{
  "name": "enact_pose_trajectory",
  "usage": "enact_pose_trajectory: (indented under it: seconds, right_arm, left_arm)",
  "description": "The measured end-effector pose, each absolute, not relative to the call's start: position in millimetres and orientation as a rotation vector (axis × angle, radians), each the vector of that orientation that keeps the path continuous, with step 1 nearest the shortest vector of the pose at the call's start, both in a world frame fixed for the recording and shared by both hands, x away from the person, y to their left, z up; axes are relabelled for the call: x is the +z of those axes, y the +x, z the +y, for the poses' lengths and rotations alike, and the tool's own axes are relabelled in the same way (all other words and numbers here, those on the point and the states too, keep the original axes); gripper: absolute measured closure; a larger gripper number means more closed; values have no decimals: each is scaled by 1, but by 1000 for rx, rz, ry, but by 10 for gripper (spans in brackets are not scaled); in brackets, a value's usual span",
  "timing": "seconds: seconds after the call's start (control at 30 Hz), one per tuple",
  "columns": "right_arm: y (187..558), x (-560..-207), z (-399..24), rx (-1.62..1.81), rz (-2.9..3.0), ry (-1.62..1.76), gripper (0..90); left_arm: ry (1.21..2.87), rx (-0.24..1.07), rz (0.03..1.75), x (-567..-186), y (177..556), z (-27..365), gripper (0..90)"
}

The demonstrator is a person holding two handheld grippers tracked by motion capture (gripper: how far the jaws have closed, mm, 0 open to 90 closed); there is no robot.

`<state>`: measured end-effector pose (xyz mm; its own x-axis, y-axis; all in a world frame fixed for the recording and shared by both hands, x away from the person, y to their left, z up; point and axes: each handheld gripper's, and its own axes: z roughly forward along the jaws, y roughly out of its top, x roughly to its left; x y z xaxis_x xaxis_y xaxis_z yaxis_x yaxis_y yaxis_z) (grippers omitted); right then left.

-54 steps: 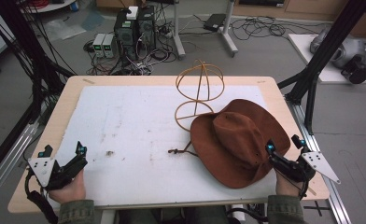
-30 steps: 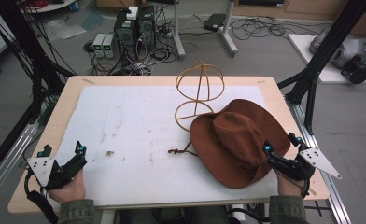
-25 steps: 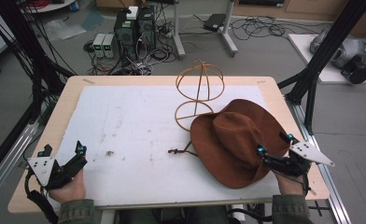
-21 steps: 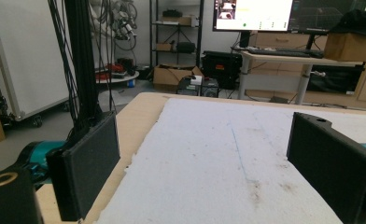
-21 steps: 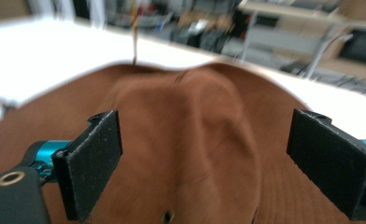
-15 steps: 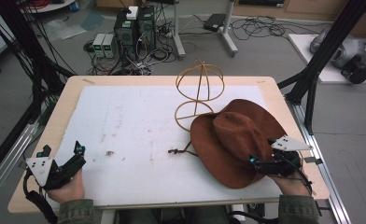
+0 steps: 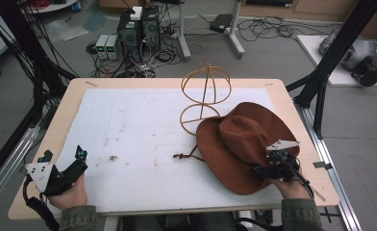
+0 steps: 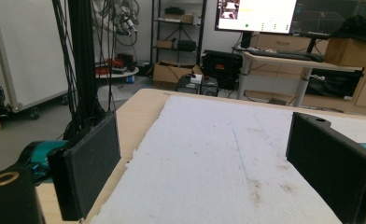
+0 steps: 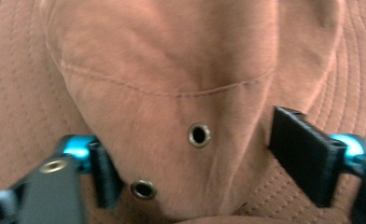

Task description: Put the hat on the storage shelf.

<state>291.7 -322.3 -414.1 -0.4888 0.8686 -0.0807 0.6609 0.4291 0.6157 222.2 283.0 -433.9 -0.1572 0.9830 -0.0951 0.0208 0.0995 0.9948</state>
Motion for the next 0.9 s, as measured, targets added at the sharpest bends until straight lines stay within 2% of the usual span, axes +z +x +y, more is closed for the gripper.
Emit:
enact_pose_trajectory:
  seconds: [0.1, 0.2, 0.23, 0.27, 0.4, 0.9]
  right_arm:
    - [293, -417, -322, 756, 2318, 1325, 496]
    - [295, -418, -321, 761, 2334, 1330, 713]
    - [295, -418, -321, 761, 2334, 1330, 713]
    - [298, -414, -324, 779, 2328, 1425, 851]
    - [300, -410, -336, 874, 2275, 1545, 883]
    - [284, -387, -347, 1027, 2152, 1447, 885]
  left_arm:
    - [1073, 1230, 1395, -434, 222, 285, 102]
    - [1080, 1230, 1392, -434, 222, 283, 103]
    - [1080, 1230, 1392, -434, 222, 283, 104]
    - [1081, 1229, 1389, -434, 223, 283, 104]
    - [1086, 1225, 1387, -434, 223, 282, 104]
    - [1075, 1219, 1389, -434, 222, 283, 104]
